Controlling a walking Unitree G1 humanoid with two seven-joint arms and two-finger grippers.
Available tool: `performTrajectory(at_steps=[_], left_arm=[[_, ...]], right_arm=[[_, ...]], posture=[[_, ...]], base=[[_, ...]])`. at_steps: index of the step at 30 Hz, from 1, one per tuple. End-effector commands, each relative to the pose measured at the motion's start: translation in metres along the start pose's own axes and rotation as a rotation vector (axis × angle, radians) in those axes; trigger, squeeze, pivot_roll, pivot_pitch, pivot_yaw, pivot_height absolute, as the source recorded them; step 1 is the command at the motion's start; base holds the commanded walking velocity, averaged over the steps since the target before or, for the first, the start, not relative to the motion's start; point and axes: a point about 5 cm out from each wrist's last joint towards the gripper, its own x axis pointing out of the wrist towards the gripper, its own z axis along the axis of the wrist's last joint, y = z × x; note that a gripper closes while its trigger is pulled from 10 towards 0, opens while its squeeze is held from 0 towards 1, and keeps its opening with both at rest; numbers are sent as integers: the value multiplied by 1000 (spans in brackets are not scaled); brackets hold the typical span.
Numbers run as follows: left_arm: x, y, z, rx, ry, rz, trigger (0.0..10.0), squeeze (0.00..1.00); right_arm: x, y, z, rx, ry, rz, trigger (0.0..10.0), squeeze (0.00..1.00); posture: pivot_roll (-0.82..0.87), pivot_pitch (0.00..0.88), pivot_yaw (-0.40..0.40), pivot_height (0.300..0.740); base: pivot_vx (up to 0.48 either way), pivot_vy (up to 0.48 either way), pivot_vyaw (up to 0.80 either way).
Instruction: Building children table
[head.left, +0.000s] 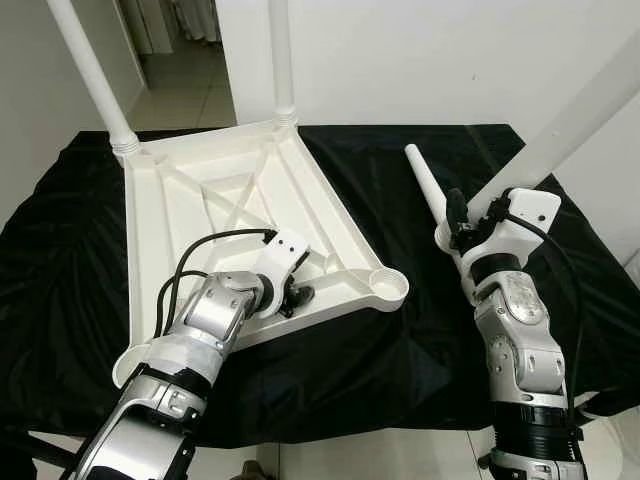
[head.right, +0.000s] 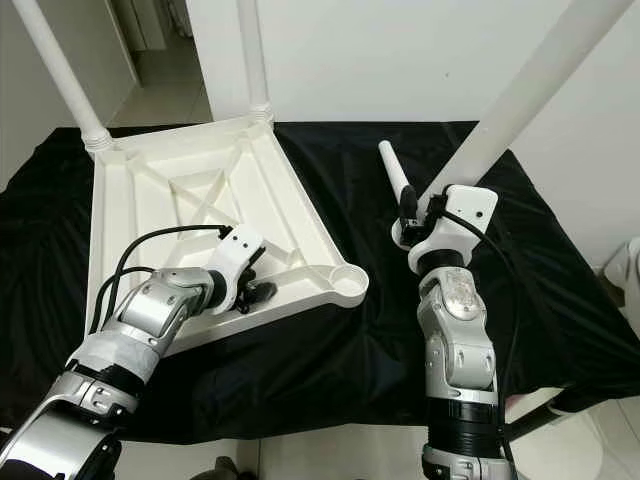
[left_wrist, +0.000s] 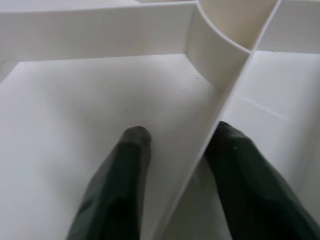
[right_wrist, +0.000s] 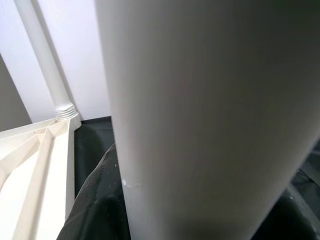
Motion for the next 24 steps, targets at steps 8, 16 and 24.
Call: performTrajectory(at_steps=[8,16,24], left_arm=[[-12,28,-23,-51,83,178,0,0],[-16,31,-25,-56,90,198,4667,0],[-15,22,-13,88,1,136,10000,875]], right_arm=[[0,4,1,5,1,12,10000,0],[2,8,0,10,4,28,10000,0],[3,9,0,8,5,33,10000,0]], posture=[[44,52,60,740],[52,53,51,740],[51,54,46,740]], base=[[0,0,0],[0,0,0],[0,0,0]])
